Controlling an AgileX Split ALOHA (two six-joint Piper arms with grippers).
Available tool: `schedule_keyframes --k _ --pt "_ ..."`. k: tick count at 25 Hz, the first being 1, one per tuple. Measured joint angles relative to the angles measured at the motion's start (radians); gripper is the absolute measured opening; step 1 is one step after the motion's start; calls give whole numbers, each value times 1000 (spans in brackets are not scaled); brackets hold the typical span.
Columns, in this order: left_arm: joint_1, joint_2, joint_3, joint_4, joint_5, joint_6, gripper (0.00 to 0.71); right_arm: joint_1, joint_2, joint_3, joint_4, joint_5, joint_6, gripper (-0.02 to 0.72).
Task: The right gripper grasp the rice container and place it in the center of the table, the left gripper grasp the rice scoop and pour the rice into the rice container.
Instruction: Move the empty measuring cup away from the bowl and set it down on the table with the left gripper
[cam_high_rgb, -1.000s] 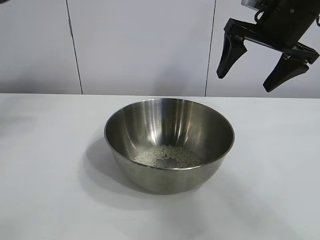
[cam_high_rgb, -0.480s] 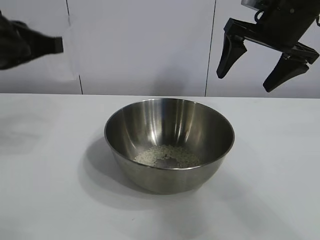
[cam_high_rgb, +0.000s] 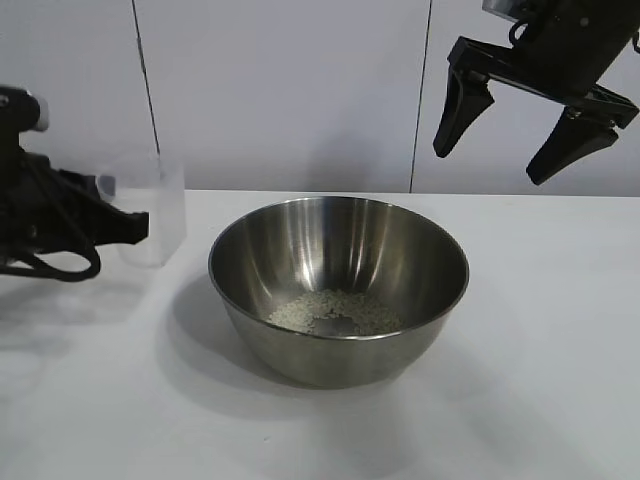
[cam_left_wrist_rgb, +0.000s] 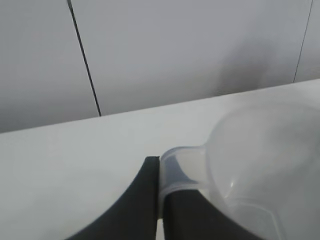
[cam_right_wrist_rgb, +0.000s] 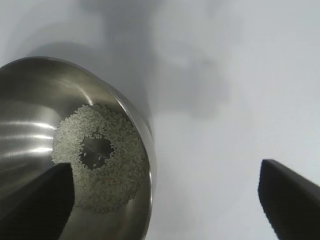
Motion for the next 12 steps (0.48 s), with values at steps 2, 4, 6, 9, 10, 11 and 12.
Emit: schedule_keyframes --k 2,4,6,9,10,11,12 --pt "13 34 0 1 -1 -15 3 0 0 0 0 0 0 694" --pt "16 63 0 5 -1 -16 3 0 0 0 0 0 0 694" --pt "18 80 0 24 -1 -17 3 0 0 0 0 0 0 694" --pt "18 101 -4 32 -4 -18 3 0 0 0 0 0 0 694" --pt "18 110 -5 34 -4 -18 3 0 0 0 0 0 0 694" --pt "18 117 -8 34 -4 -19 3 0 0 0 0 0 0 694" --pt "18 125 -9 35 -5 -19 3 0 0 0 0 -1 0 694"
